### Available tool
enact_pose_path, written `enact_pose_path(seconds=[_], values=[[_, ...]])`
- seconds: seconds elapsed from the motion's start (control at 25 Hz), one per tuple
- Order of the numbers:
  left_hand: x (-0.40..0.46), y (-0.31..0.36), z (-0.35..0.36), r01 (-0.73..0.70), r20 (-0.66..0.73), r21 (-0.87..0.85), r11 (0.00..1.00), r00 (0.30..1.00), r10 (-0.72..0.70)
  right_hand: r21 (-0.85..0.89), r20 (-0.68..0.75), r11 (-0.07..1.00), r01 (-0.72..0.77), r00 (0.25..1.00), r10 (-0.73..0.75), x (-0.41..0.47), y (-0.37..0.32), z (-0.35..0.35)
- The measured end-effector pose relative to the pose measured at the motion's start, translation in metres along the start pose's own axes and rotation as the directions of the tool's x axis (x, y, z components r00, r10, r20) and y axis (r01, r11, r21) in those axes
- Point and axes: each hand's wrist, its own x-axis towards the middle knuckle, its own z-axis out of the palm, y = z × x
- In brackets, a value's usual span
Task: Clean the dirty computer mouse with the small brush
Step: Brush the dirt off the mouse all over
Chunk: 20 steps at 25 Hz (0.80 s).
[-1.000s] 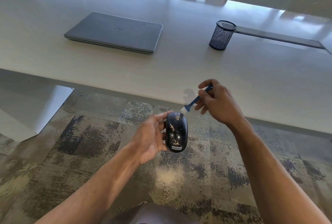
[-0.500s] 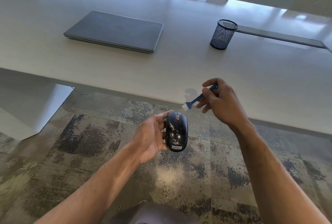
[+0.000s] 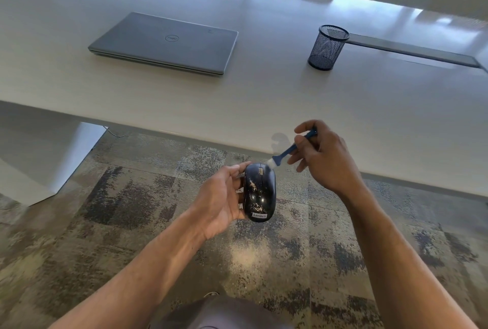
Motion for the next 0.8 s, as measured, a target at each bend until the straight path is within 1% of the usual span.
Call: enact_pose_path(seconds=[0.04, 0.08, 0.16, 0.24, 0.32, 0.4, 0.48, 0.56, 0.68, 0.72, 0.8], values=[[0.001, 0.000, 0.000, -0.002, 0.000, 0.001, 1.000, 1.000, 0.002, -0.013, -0.034, 1.000, 0.021, 0.999, -0.021, 0.000, 0.000, -0.001], [0.002, 0.000, -0.001, -0.004, 0.000, -0.003, 1.000, 1.000, 0.004, 0.010, -0.044, 0.999, 0.049, 0.998, -0.049, -0.002, -0.001, -0.002], [0.004, 0.000, -0.001, -0.002, 0.004, -0.021, 1.000, 1.000, 0.002, 0.048, 0.006, 0.990, 0.130, 0.991, -0.130, -0.005, -0.007, -0.001], [0.006, -0.002, -0.001, -0.003, 0.013, -0.021, 1.000, 1.000, 0.003, -0.059, 0.065, 0.960, 0.273, 0.961, -0.269, -0.008, -0.012, 0.006], [0.007, -0.002, 0.000, -0.010, 0.019, -0.015, 1.000, 1.000, 0.011, -0.209, 0.127, 0.880, 0.427, 0.904, -0.409, -0.008, -0.015, 0.014], [0.009, -0.001, 0.001, -0.021, 0.017, -0.015, 1.000, 1.000, 0.021, -0.304, 0.191, 0.796, 0.523, 0.852, -0.487, -0.010, -0.013, 0.016], [0.013, 0.000, 0.000, -0.024, 0.004, -0.032, 0.999, 1.000, 0.024, -0.350, 0.234, 0.737, 0.578, 0.816, -0.529, -0.014, -0.011, 0.015], [0.015, 0.001, -0.002, -0.027, -0.006, -0.045, 0.999, 1.000, 0.027, -0.349, 0.278, 0.694, 0.629, 0.777, -0.565, -0.022, -0.008, 0.016], [0.017, 0.002, -0.004, -0.025, 0.000, -0.038, 0.999, 1.000, 0.025, -0.288, 0.341, 0.694, 0.660, 0.748, -0.570, -0.034, -0.008, 0.017], [0.018, 0.002, -0.004, -0.025, -0.004, -0.035, 0.999, 1.000, 0.025, -0.283, 0.335, 0.693, 0.663, 0.745, -0.577, -0.035, -0.008, 0.015], [0.019, 0.003, -0.003, -0.025, -0.011, -0.031, 0.999, 1.000, 0.025, -0.301, 0.269, 0.671, 0.678, 0.735, -0.622, -0.027, -0.009, 0.011]])
